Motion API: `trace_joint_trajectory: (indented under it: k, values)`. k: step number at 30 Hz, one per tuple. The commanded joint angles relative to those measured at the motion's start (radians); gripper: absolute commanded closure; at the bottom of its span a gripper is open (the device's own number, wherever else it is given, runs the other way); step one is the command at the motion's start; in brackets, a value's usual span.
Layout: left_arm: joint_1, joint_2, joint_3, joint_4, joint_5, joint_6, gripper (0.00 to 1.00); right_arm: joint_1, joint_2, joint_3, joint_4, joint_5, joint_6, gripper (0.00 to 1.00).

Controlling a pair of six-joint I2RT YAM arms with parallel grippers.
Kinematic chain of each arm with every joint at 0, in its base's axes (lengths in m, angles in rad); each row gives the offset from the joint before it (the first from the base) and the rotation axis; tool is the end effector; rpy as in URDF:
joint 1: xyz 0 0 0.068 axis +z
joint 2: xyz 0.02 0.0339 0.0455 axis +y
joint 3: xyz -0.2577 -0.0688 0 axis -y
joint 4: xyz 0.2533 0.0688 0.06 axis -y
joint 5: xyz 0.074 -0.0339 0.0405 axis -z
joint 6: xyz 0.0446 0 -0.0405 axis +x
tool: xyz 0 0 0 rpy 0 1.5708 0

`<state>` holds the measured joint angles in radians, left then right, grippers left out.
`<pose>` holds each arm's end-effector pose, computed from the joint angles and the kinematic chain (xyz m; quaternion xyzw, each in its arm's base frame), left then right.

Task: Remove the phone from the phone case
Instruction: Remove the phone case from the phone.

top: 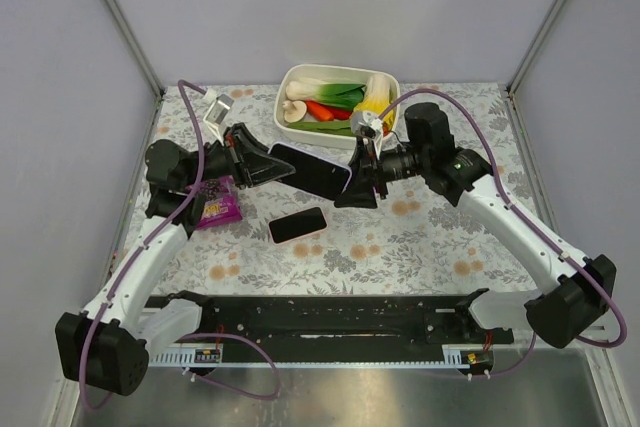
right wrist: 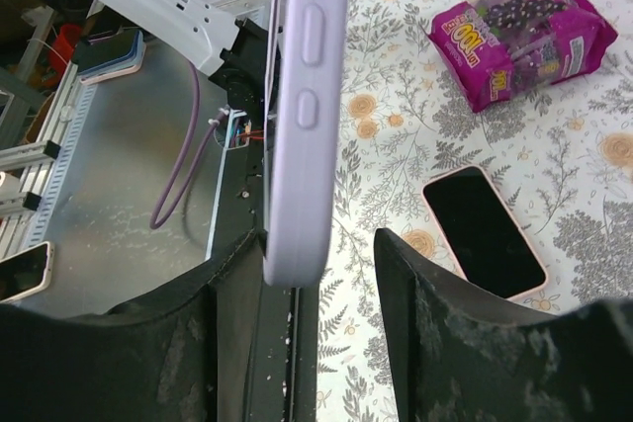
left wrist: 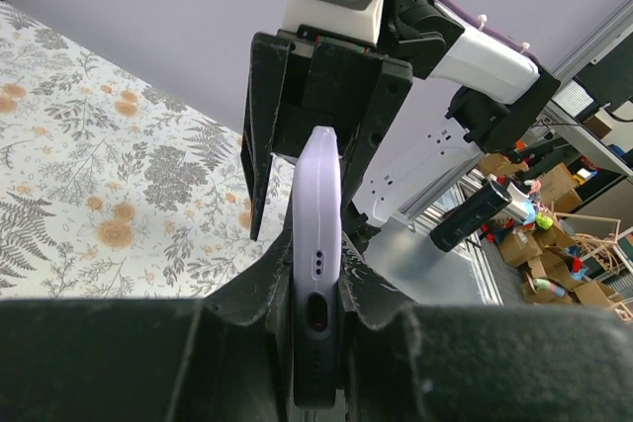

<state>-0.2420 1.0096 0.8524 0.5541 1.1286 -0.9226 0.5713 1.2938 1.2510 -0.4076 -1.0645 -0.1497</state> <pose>0.2120 -0.0938 0.3873 0.2636 0.5898 -0.6343 0.4247 0.2239 0.1903 0.3689 -0.5098 0.5879 0.5162 0.3578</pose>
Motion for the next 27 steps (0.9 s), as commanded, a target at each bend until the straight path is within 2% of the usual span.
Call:
trace_joint_trajectory:
  k: [1,9,17,23,27]
  values:
    - [0.006,-0.014,-0.019,0.099,-0.038,-0.036,1.0,-0.002,-0.036,-0.012,0.114,-0.057,0.038,0.44]
    - [0.009,-0.019,-0.053,0.153,-0.072,-0.071,1.0,-0.002,-0.033,-0.051,0.211,-0.066,0.102,0.49]
    - [0.021,-0.023,-0.061,0.184,-0.084,-0.091,1.0,-0.002,-0.051,-0.088,0.233,-0.075,0.114,0.47]
    - [0.021,-0.029,-0.081,0.182,-0.082,-0.09,1.0,-0.004,-0.045,-0.085,0.266,-0.083,0.14,0.52]
    - [0.021,-0.037,-0.096,0.194,-0.081,-0.096,1.0,-0.002,-0.037,-0.085,0.28,-0.094,0.144,0.59]
